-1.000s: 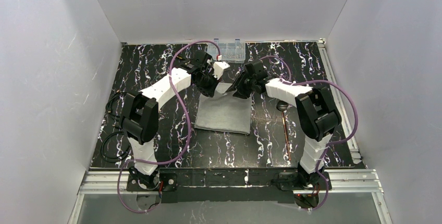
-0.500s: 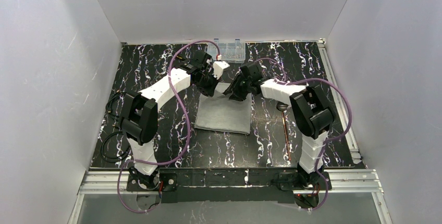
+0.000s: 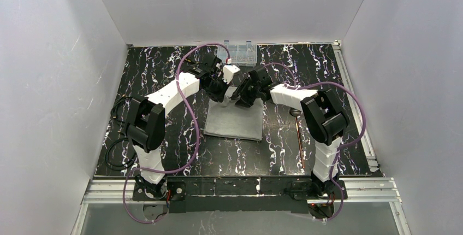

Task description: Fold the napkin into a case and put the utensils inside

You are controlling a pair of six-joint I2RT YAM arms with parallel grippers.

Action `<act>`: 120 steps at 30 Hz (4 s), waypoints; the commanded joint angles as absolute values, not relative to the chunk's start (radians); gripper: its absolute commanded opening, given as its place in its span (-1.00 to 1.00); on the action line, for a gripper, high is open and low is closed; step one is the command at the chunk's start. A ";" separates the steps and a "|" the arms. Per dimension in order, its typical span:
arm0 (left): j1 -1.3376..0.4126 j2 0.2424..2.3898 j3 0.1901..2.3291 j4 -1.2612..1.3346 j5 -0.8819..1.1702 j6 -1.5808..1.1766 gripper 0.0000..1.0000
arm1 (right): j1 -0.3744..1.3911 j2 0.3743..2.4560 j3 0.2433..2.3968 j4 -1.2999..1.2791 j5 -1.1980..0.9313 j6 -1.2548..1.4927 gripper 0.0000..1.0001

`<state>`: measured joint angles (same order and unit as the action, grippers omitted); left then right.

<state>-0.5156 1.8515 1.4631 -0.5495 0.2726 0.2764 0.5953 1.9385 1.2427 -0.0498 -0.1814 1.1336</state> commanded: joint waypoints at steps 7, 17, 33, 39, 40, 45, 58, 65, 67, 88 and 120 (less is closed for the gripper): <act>-0.515 1.781 1.445 -0.552 0.276 0.281 -1.00 | 0.574 1.909 1.248 -0.009 -0.205 1.190 0.09; -0.516 1.779 1.441 -0.539 0.264 0.274 -1.00 | 0.603 1.922 1.275 0.023 -0.224 1.204 0.00; -0.507 1.754 1.434 -0.539 0.179 0.266 -0.54 | 0.608 1.937 1.235 0.062 -0.235 1.226 -0.97; -0.460 1.756 1.527 -0.638 0.180 0.210 0.00 | 0.608 1.950 1.224 0.056 -0.238 1.192 -0.97; -0.452 1.759 1.542 -0.654 0.182 0.204 0.09 | 0.608 1.954 1.230 0.049 -0.242 1.178 -0.97; -0.421 1.728 1.529 -0.662 0.200 0.188 0.43 | 0.609 1.973 1.263 0.002 -0.244 1.104 -0.97; -0.415 1.747 1.508 -0.661 0.278 0.176 0.37 | 0.630 2.096 1.407 0.052 -0.273 0.989 -0.97; -0.420 1.841 1.543 -0.648 0.329 0.148 0.28 | 0.633 2.025 1.282 0.121 -0.258 0.985 -0.97; -0.421 1.850 1.543 -0.646 0.331 0.150 0.25 | 0.632 2.002 1.250 0.125 -0.251 0.970 -0.97; -0.423 1.953 1.516 -0.603 0.315 0.459 0.15 | 0.633 1.996 1.227 0.156 -0.255 0.976 -0.97; -0.412 2.078 1.598 -0.463 0.099 0.387 -1.00 | 0.623 1.941 1.162 0.193 -0.318 0.935 -0.97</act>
<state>-0.4206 2.0716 1.5715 -0.5014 0.2642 0.4454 0.6285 2.0136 1.1942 0.1539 -0.2932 0.9661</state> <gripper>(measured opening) 0.022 0.042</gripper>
